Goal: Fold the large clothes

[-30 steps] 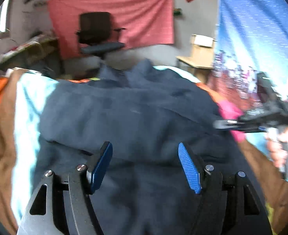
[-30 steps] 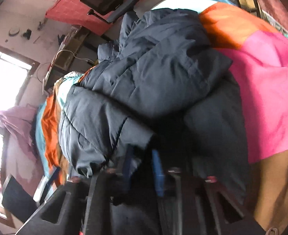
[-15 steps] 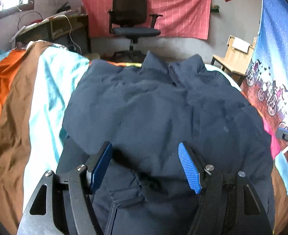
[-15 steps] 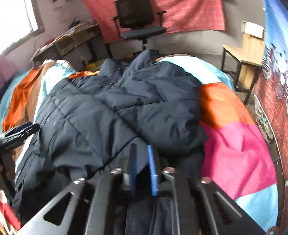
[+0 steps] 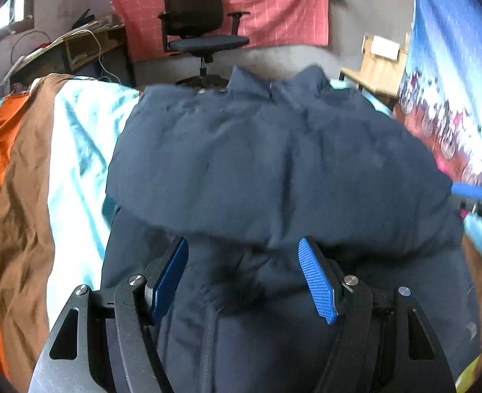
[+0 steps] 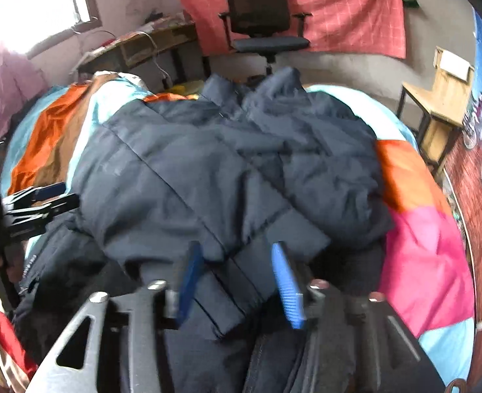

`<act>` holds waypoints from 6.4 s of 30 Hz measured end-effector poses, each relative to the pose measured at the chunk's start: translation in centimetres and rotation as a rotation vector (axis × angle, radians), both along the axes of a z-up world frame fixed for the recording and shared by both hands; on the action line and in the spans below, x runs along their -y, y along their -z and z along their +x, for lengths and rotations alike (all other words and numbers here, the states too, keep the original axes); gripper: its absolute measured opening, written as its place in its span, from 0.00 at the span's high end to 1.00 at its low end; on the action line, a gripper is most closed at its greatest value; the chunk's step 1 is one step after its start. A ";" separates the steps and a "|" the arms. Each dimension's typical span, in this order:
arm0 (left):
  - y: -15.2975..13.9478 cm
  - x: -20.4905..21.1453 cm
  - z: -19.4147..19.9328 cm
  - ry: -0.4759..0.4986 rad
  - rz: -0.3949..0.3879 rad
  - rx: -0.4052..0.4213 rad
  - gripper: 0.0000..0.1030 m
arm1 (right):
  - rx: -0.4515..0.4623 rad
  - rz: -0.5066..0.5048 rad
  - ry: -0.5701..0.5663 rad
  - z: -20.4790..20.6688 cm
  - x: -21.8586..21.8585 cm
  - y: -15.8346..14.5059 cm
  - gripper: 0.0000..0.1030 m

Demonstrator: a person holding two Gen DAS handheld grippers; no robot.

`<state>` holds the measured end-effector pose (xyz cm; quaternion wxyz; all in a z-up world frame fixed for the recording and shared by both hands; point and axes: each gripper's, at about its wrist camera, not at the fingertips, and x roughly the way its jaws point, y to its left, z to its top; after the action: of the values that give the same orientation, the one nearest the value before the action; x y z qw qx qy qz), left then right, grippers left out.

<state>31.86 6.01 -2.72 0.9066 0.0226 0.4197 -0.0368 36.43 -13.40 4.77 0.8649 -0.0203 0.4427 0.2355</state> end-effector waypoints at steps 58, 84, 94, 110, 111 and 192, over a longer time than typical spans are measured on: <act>3.4 -2.4 5.4 -0.096 0.066 0.024 0.35 | 0.035 -0.050 -0.105 4.2 -4.3 6.3 0.43; -4.9 -2.9 3.2 -0.108 -0.082 0.028 0.13 | 0.016 0.000 0.052 1.9 -3.1 -1.8 0.12; -10.2 -4.5 5.9 -0.001 -0.222 0.033 0.02 | -0.058 -0.045 0.139 1.6 -1.3 -8.2 0.00; -14.6 -7.0 18.1 -0.089 -0.346 -0.018 0.02 | -0.016 -0.106 0.212 9.2 -3.0 -16.0 0.00; -14.6 -7.3 19.2 -0.104 -0.335 -0.015 0.02 | -0.024 -0.074 0.212 10.5 -3.2 -15.2 0.00; -2.1 -2.5 10.6 0.034 -0.281 0.085 0.97 | 0.176 0.099 0.014 7.9 -1.2 -1.7 0.80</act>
<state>42.43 8.54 -0.64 0.9170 -0.0958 0.3713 -0.1094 44.31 -12.24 6.43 0.9020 0.0050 0.3531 0.2484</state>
